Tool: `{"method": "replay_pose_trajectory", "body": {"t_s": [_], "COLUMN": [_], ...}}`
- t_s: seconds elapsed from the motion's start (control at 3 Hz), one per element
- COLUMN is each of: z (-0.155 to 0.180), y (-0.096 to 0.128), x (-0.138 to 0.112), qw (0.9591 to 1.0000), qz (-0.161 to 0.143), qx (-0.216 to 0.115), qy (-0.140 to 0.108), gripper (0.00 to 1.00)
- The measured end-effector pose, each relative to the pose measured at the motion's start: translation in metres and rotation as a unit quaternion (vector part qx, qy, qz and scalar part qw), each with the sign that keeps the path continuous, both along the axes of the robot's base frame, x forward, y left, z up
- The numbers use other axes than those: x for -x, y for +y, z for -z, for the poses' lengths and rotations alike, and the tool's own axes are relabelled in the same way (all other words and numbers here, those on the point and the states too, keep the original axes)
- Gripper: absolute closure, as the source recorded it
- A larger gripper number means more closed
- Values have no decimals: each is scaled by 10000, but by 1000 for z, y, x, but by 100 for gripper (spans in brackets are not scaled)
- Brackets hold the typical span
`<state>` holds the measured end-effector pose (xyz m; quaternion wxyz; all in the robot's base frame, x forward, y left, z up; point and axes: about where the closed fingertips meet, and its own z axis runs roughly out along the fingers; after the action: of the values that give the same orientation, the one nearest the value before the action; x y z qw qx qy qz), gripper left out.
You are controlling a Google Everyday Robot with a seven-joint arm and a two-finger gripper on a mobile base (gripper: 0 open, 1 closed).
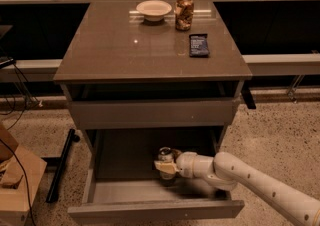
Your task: Place 7up can into middle drawer
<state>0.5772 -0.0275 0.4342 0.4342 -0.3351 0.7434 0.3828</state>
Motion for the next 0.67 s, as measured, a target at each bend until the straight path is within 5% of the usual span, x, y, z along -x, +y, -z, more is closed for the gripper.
{"method": "replay_pose_trajectory", "body": {"t_s": [0.67], "z": [-1], "y": [-2], "x": [3], "qw": [9999], "qz": [95], "qx": [-88], "qy": [-38], "gripper": [0]}}
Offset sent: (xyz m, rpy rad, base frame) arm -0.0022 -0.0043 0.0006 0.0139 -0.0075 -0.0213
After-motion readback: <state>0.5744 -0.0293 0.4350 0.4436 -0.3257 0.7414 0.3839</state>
